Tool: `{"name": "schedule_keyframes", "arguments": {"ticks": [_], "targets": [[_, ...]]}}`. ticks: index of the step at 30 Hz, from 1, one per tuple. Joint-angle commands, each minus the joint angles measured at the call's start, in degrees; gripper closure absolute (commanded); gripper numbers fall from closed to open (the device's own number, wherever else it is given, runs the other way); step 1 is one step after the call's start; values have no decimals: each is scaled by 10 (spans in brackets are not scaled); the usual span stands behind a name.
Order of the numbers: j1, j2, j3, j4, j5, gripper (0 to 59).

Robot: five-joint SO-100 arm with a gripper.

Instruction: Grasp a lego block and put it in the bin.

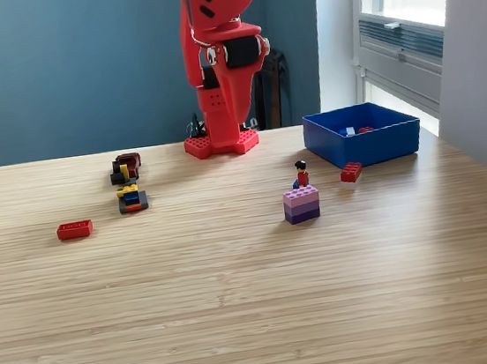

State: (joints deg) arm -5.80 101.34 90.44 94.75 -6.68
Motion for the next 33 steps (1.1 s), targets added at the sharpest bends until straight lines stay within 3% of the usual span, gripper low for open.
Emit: {"name": "schedule_keyframes", "arguments": {"ticks": [1, 9, 19, 27, 33], "targets": [[6, 41, 6, -22, -4, 560], [12, 42, 49, -52, -12, 545], [-68, 42, 84, -84, -47, 458], [-154, 32, 16, -78, -52, 425], [-226, 27, -54, -85, -67, 321]]}}
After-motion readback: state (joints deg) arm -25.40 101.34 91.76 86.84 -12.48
